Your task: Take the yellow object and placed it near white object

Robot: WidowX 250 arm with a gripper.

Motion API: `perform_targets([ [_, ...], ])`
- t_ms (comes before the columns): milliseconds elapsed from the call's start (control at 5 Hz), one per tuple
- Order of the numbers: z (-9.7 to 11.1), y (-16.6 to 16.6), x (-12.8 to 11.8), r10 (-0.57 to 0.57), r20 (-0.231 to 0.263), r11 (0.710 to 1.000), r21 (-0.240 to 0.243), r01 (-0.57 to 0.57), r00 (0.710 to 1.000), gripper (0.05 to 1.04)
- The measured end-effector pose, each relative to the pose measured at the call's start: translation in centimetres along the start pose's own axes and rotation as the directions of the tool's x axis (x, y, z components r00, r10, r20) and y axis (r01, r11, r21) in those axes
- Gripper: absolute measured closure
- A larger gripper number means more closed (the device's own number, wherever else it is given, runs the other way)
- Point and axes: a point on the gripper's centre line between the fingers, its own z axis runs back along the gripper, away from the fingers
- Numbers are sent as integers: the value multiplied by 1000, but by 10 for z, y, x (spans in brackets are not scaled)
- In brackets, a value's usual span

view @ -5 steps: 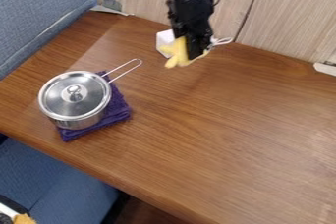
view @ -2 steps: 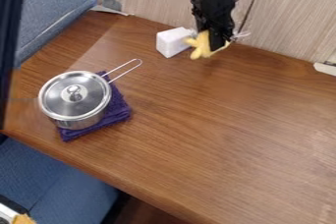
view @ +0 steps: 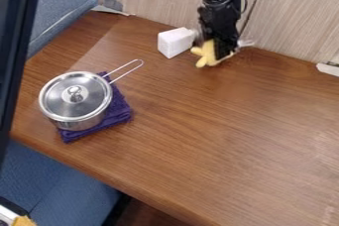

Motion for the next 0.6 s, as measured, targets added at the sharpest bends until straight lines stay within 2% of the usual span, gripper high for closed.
perform_targets([
  [200, -1, 2, -3, 4, -13, 1000, 13, -4, 1000, 325],
  [400, -7, -2, -11, 24, -33, 1000, 7, -24, 999, 91],
  [600, -8, -2, -14, 32, -47, 999, 12, -31, 998, 78],
])
